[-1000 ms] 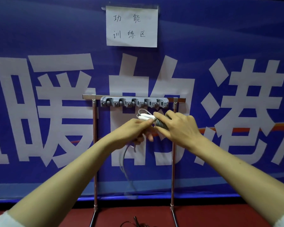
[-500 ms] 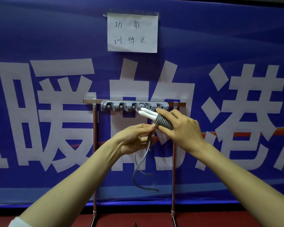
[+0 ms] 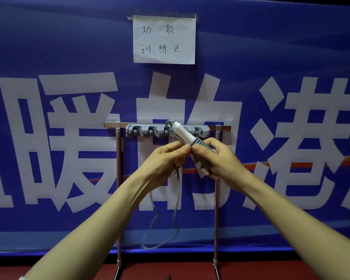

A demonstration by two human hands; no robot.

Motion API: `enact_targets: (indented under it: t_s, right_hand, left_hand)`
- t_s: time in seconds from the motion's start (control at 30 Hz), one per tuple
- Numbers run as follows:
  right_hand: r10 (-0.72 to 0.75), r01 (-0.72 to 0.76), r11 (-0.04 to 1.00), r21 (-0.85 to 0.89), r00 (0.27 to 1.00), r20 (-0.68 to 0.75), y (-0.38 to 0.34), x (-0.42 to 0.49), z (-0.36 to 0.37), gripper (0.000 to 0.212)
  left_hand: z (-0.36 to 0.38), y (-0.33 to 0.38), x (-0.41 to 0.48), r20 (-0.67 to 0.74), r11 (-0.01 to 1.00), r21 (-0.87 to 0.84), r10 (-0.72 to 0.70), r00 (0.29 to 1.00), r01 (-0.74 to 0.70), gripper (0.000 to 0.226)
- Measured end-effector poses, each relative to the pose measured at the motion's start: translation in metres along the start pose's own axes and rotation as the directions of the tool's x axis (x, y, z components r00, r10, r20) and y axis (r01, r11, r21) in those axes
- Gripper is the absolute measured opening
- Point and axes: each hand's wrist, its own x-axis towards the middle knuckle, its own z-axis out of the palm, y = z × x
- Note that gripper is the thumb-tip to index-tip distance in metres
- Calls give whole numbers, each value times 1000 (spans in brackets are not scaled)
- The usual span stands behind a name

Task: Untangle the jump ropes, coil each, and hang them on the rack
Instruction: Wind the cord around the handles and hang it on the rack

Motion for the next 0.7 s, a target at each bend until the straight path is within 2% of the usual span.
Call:
enact_targets:
  t_s: [0.07,0.13,0.27,0.33,0.5,0.57,0.63,0.7]
  right_hand:
    - [31,-41,989,142,997,71,1,-1,2,50]
    - [59,-74,982,174,994,94,0,-3,5,52]
    - [59,-57,996,-75,998,23,1,2,5,44]
    - [48,-47,988,-146,999,1,2,3,6,52]
    - [68,-66,993,-94,998,17,9,1,8,56]
    - [78,-75,991,-114,997,23,11,1,4,55]
    - [52,-51,983,-177,999,0,13,2,0,51]
    - [-41,30,933,-358,999,-25,16,3,-3,45]
  left_hand:
    - [0,2,-1,-7,1000,11,5,1000,-5,34]
    - [0,1,-1,-27,999,37,32,999,-31,33]
    - [10,-8,-4,-138,993,59,107,985,-99,28]
    - [14,-11,-4,-152,995,1,97,984,-98,26]
    - [3,-8,-3,-21,1000,29,-4,1000,5,28]
    - [-4,-5,-3,34,997,-29,-72,997,73,28]
    - [-10,-4,-5,92,988,-26,-146,985,149,29]
    - [-15,-4,-7,148,969,111,-235,961,220,31]
